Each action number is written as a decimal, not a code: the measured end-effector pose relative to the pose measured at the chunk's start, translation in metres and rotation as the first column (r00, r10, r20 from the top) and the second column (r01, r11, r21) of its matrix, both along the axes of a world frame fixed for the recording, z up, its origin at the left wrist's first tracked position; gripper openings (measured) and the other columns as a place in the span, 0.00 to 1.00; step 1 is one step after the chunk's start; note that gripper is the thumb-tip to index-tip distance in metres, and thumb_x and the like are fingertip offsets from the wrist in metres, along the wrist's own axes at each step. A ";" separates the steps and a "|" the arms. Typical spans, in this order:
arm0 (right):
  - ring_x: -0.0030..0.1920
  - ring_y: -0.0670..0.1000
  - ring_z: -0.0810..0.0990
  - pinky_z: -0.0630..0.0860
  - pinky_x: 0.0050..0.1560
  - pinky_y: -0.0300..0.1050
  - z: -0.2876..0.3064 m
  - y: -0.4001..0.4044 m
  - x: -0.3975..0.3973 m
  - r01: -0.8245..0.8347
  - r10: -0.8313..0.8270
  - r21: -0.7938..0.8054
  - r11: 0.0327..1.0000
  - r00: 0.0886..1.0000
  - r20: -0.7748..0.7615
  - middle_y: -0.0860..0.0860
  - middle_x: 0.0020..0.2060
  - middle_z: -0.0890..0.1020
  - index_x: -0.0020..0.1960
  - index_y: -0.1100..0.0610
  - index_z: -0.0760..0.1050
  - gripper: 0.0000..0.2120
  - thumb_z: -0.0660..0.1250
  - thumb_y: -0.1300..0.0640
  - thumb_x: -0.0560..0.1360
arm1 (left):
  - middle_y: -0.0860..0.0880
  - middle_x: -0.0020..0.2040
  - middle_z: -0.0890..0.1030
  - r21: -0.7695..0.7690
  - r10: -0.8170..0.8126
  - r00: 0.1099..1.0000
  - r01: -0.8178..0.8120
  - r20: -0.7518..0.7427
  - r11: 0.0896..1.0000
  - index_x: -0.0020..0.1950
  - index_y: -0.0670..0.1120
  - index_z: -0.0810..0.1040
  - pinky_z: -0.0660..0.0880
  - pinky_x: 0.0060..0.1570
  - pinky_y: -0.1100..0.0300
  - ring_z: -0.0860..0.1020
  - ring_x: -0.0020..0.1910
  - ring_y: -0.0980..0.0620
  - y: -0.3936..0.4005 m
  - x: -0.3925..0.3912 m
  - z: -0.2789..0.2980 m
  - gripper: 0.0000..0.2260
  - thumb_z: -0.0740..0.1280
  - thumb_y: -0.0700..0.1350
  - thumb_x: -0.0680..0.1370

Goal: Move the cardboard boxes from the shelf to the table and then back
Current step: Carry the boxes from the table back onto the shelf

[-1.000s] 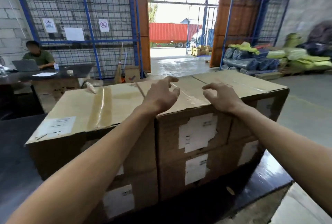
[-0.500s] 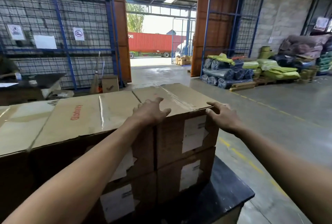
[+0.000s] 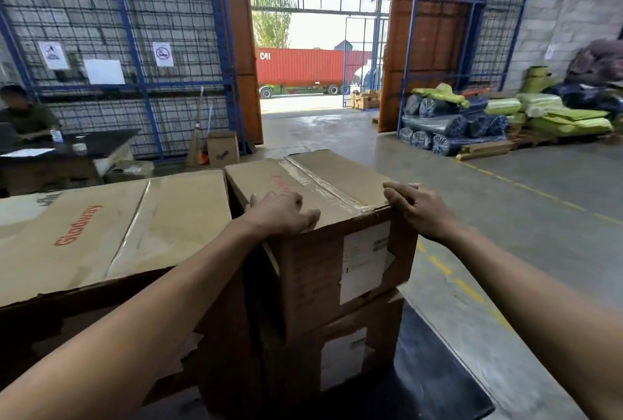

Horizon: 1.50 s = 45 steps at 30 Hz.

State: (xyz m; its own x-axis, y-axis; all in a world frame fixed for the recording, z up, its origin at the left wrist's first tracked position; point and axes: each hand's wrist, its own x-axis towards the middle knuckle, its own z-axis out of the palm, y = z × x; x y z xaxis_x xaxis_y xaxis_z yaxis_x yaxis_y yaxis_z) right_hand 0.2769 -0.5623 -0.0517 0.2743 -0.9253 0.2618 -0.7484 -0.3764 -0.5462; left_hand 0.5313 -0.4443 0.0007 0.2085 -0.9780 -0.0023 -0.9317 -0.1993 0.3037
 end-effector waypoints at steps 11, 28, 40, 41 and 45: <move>0.76 0.58 0.60 0.60 0.72 0.54 0.056 -0.101 0.041 -0.357 0.410 0.505 0.786 0.912 0.006 0.51 0.78 0.59 0.76 0.39 0.62 0.37 0.68 0.35 0.70 | 0.47 0.76 0.66 -0.015 0.352 0.685 -0.468 -0.638 0.883 0.79 0.54 0.60 0.66 0.32 0.73 0.72 0.52 0.55 -0.016 0.004 -0.029 0.30 0.66 0.53 0.80; 0.70 0.55 0.69 0.65 0.63 0.44 0.013 -0.092 -0.056 -0.500 0.432 0.108 0.859 0.821 0.373 0.51 0.75 0.68 0.78 0.43 0.59 0.36 0.67 0.37 0.75 | 0.52 0.78 0.63 -0.265 0.368 0.852 -0.477 -0.373 0.838 0.79 0.58 0.58 0.60 0.69 0.59 0.65 0.73 0.51 -0.003 -0.096 0.013 0.38 0.70 0.62 0.73; 0.68 0.47 0.71 0.68 0.61 0.39 0.083 -0.011 -0.139 -0.572 0.597 -0.235 0.786 0.605 0.527 0.48 0.73 0.70 0.77 0.40 0.60 0.35 0.69 0.40 0.74 | 0.51 0.72 0.70 -0.532 0.388 0.876 -0.481 -0.284 0.697 0.75 0.72 0.55 0.72 0.65 0.47 0.74 0.64 0.47 0.118 -0.206 0.084 0.37 0.69 0.69 0.70; 0.66 0.45 0.71 0.69 0.61 0.39 0.086 -0.001 -0.141 -0.600 0.625 -0.250 0.760 0.569 0.535 0.47 0.72 0.70 0.77 0.39 0.60 0.36 0.69 0.39 0.73 | 0.51 0.71 0.70 -0.554 0.405 0.871 -0.489 -0.277 0.674 0.75 0.71 0.54 0.72 0.64 0.47 0.74 0.63 0.47 0.134 -0.217 0.087 0.37 0.69 0.67 0.71; 0.66 0.47 0.72 0.72 0.67 0.50 0.092 0.048 -0.137 -0.723 0.720 -0.256 0.642 0.453 0.527 0.46 0.71 0.71 0.76 0.35 0.59 0.39 0.67 0.31 0.68 | 0.55 0.71 0.72 -0.612 0.482 0.827 -0.547 -0.290 0.570 0.74 0.71 0.57 0.71 0.67 0.50 0.74 0.65 0.52 0.208 -0.251 0.089 0.39 0.70 0.71 0.67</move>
State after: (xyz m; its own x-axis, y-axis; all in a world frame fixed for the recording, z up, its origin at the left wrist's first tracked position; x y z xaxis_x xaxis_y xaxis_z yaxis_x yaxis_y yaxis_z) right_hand 0.1402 -0.5147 0.0404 0.6559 -0.4660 0.5938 0.2186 -0.6357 -0.7404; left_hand 0.2807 -0.2360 0.0898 0.7081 -0.4588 0.5368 -0.7006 -0.3609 0.6156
